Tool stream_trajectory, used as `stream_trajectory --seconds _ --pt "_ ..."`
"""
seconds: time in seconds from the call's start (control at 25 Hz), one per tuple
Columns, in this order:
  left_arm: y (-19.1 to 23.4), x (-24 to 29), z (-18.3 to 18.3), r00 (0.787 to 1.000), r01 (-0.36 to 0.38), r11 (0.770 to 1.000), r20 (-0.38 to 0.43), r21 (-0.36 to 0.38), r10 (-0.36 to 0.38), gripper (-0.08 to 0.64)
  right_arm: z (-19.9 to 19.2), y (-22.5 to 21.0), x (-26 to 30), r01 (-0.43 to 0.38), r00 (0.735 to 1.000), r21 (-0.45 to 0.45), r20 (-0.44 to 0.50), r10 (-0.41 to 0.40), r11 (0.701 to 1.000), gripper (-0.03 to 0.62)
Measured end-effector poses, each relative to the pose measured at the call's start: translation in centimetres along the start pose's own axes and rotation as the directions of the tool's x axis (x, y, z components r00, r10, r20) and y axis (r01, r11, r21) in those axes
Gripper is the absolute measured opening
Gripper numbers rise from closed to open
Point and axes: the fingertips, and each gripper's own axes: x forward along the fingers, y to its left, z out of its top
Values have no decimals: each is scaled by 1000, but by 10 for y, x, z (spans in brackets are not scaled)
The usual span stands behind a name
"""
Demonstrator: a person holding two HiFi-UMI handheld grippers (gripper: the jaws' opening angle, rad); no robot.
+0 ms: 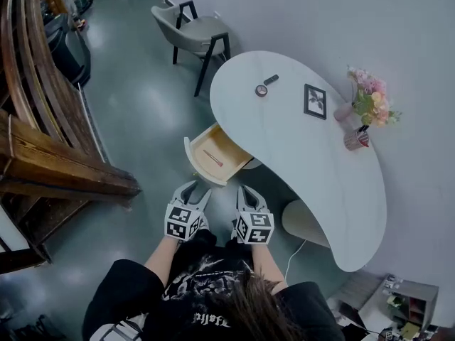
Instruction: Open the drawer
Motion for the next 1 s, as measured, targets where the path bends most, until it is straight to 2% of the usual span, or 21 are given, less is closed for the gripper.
stream_trajectory --seconds 0.44,0.64,0.88,1.0 --pt "-10 -26 51 992 20 999 124 50 -27 177 38 8 -18 18 995 -46 100 -13 999 26" --pt "-17 -28 63 988 30 997 152 65 -40 137 54 8 -26 41 989 -64 146 -32 997 26" --pt "-19 -31 72 982 41 997 181 73 -53 126 59 9 -29 31 986 -66 164 -20 997 26" --pt "-21 -31 74 981 36 996 186 77 -50 90 63 5 -33 37 983 -52 183 -27 998 26"
